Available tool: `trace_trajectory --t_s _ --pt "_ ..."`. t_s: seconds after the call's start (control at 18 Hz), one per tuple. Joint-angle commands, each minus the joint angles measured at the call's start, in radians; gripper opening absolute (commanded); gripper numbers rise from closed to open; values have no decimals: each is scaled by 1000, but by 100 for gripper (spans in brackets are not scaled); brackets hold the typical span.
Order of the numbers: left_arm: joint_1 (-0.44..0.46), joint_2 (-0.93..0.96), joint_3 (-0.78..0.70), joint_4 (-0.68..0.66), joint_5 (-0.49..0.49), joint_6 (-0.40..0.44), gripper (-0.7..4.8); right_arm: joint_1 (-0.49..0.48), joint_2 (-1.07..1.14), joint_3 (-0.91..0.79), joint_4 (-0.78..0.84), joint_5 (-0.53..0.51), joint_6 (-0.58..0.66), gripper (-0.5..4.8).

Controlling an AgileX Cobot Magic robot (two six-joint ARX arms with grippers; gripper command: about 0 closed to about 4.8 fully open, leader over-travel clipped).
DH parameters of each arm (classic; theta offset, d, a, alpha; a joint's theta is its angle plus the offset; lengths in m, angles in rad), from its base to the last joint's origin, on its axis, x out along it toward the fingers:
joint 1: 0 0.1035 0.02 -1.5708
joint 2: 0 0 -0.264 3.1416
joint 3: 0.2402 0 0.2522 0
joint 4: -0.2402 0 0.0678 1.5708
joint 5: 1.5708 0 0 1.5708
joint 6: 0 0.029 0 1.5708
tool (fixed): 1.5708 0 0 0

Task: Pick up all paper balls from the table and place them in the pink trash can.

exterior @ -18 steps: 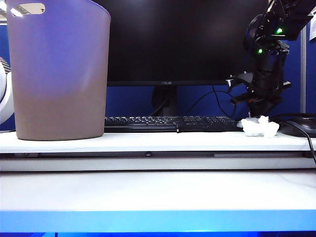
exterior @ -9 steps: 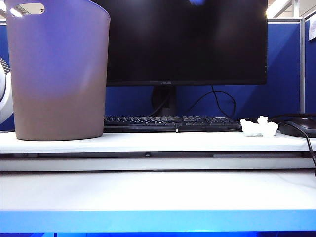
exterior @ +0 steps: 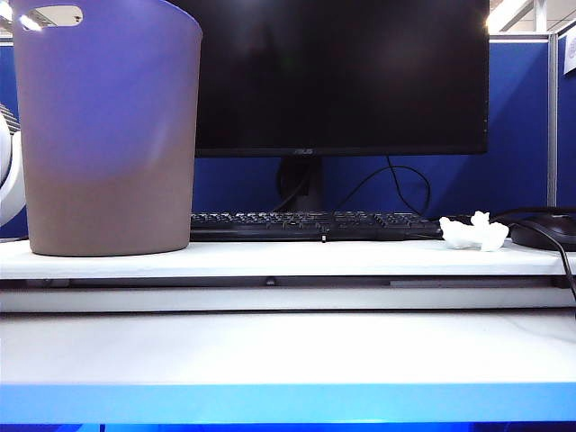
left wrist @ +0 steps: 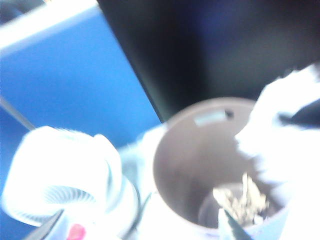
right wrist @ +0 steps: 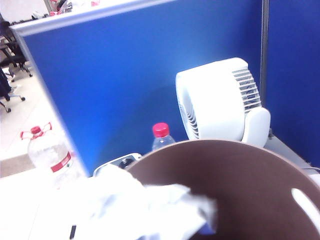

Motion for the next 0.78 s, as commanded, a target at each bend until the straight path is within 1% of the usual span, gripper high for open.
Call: trace_trajectory --t_s 0.06,0.11,0.17,0.22,0.28,0.39,0.44,0.5,0.55,0.61,0.67,0.72,0.78 --pt "1 -99 3 6 126 -45 394 2 16 3 41 18 37 424" --pt "1 -104 3 5 187 -55 394 -16 -10 3 24 19 55 424" --pt "1 -107 -1 2 375 -69 394 -62 -86 3 -60 79 42 437" --pt "1 -98 -15 14 505 -89 394 -89 -139 3 -153 151 16 458" --pt "1 -75 -32 26 658 -112 393 -134 -211 3 -312 256 -45 479" --pt "1 0 -40 27 841 -142 393 -198 -311 3 -608 449 -153 479" --pt "-2 98 -41 21 956 -149 393 -266 -362 2 -921 576 -242 479" --pt "-21 159 -41 21 970 -150 393 -293 -365 1 -1099 597 -255 479" --pt "-48 216 -41 20 964 -148 393 -316 -385 -71 -1096 606 -225 479" --pt "-69 277 -41 21 964 -148 393 -337 -394 -150 -1095 624 -244 479" --pt "-97 322 -41 12 962 -145 393 -339 -391 -220 -1094 667 -250 479" --pt "-129 361 -41 -5 940 -138 393 -339 -386 -283 -1093 682 -252 479" --pt "-144 388 -41 -23 885 -127 393 -339 -385 -344 -1074 697 -256 479"
